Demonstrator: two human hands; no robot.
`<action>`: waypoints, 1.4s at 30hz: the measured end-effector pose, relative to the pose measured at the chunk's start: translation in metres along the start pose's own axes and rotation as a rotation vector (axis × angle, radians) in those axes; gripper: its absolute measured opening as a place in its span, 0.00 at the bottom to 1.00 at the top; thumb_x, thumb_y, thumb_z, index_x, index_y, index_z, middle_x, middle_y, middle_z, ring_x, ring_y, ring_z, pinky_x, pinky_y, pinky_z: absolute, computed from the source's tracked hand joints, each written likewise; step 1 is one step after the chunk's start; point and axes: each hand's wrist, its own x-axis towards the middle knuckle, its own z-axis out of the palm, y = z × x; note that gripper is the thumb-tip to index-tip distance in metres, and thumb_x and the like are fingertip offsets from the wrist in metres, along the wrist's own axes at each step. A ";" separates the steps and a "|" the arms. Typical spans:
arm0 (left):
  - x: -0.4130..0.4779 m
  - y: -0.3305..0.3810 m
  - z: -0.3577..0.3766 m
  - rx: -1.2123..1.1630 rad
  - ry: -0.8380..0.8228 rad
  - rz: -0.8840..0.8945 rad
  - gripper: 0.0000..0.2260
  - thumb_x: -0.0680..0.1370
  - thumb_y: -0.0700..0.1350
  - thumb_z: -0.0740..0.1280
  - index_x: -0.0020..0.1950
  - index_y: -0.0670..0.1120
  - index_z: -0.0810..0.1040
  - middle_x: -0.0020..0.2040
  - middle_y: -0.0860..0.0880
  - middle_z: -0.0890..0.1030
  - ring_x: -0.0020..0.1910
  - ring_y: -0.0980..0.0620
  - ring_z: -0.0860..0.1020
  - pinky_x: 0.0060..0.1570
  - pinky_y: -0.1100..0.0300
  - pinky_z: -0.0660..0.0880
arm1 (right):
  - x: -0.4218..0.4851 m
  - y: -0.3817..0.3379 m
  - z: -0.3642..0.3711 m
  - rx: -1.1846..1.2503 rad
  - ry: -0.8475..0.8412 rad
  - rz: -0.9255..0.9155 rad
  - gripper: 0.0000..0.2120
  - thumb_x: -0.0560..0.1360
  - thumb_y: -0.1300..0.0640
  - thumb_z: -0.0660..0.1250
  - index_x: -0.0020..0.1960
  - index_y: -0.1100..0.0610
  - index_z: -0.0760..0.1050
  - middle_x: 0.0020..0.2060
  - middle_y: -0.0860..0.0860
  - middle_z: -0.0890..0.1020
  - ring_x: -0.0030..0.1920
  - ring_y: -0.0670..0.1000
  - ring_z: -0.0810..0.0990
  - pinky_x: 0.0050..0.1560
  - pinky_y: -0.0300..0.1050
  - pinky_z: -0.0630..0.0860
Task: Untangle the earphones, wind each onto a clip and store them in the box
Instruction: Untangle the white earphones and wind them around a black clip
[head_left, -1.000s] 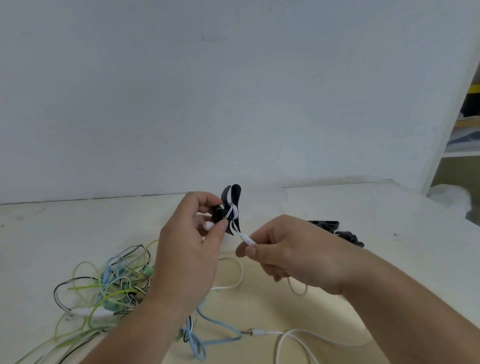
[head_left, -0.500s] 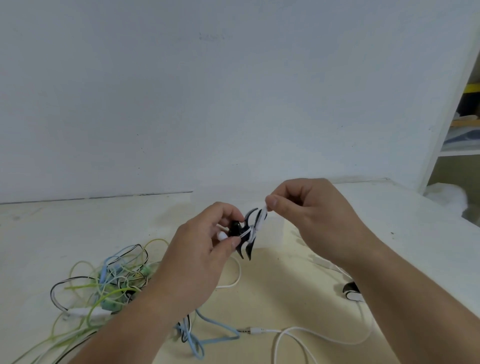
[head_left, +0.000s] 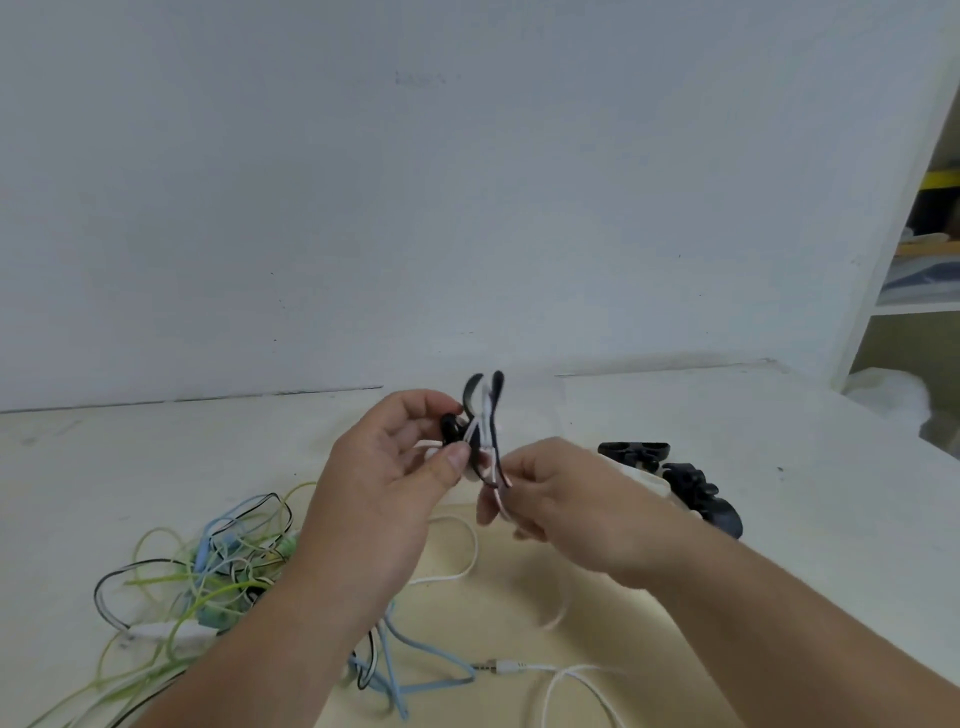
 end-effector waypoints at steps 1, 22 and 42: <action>0.001 0.001 -0.001 0.026 0.033 0.003 0.11 0.76 0.30 0.68 0.52 0.46 0.79 0.46 0.47 0.86 0.42 0.52 0.84 0.48 0.58 0.78 | -0.002 -0.003 0.004 0.009 -0.063 -0.009 0.16 0.82 0.59 0.60 0.40 0.56 0.81 0.27 0.44 0.72 0.30 0.45 0.70 0.38 0.38 0.70; 0.003 -0.001 -0.005 -0.014 0.146 -0.061 0.09 0.77 0.33 0.68 0.52 0.46 0.80 0.45 0.48 0.86 0.43 0.48 0.84 0.51 0.50 0.80 | -0.004 -0.020 -0.011 0.720 0.075 0.352 0.18 0.75 0.71 0.50 0.51 0.67 0.79 0.39 0.64 0.85 0.34 0.59 0.84 0.48 0.54 0.82; 0.004 -0.001 -0.007 -0.076 0.100 -0.100 0.09 0.77 0.33 0.68 0.51 0.46 0.81 0.45 0.45 0.86 0.45 0.41 0.84 0.45 0.54 0.78 | -0.005 -0.010 -0.044 -0.006 0.641 0.084 0.26 0.69 0.75 0.55 0.48 0.51 0.83 0.42 0.50 0.84 0.42 0.49 0.82 0.51 0.49 0.81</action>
